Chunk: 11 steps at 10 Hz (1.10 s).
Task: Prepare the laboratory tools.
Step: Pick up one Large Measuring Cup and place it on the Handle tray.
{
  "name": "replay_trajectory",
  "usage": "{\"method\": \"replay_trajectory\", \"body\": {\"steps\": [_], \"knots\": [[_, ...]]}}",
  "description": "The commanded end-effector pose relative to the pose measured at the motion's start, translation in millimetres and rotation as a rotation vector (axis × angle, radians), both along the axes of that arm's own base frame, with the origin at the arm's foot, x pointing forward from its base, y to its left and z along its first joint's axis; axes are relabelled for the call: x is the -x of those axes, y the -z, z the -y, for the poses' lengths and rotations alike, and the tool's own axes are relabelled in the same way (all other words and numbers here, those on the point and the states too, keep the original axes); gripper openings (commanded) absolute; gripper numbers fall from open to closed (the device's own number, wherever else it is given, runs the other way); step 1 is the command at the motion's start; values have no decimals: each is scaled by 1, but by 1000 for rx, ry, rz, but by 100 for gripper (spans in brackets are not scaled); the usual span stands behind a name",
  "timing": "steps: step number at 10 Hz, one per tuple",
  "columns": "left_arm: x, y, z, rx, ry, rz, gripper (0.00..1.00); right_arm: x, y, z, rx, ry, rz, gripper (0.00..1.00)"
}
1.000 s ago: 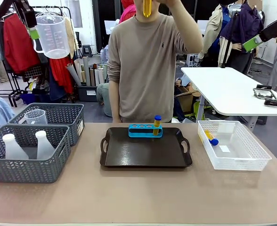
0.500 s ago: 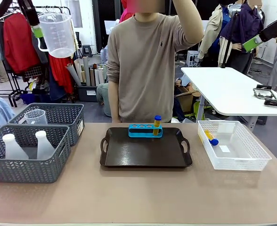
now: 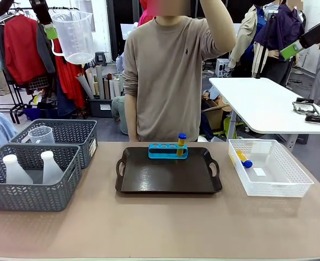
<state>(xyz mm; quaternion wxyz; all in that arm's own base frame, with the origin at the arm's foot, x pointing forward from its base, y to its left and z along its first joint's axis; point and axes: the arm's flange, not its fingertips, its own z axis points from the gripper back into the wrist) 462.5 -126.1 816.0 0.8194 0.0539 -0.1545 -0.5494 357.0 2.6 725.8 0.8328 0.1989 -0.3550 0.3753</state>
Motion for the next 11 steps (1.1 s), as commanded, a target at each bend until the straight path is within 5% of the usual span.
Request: {"method": "replay_trajectory", "body": {"steps": [1, 5, 11], "knots": [[-3, 10, 16, -13, 56, 0, 0, 1, 0, -1, -12, -13, 4, 100], [-4, 47, 54, -27, 148, -59, 0, 1, 0, -1, -12, -13, 4, 100], [5, 22, 4, 3, 84, -65, 0, 1, 0, -1, -12, -13, 4, 100]]}}
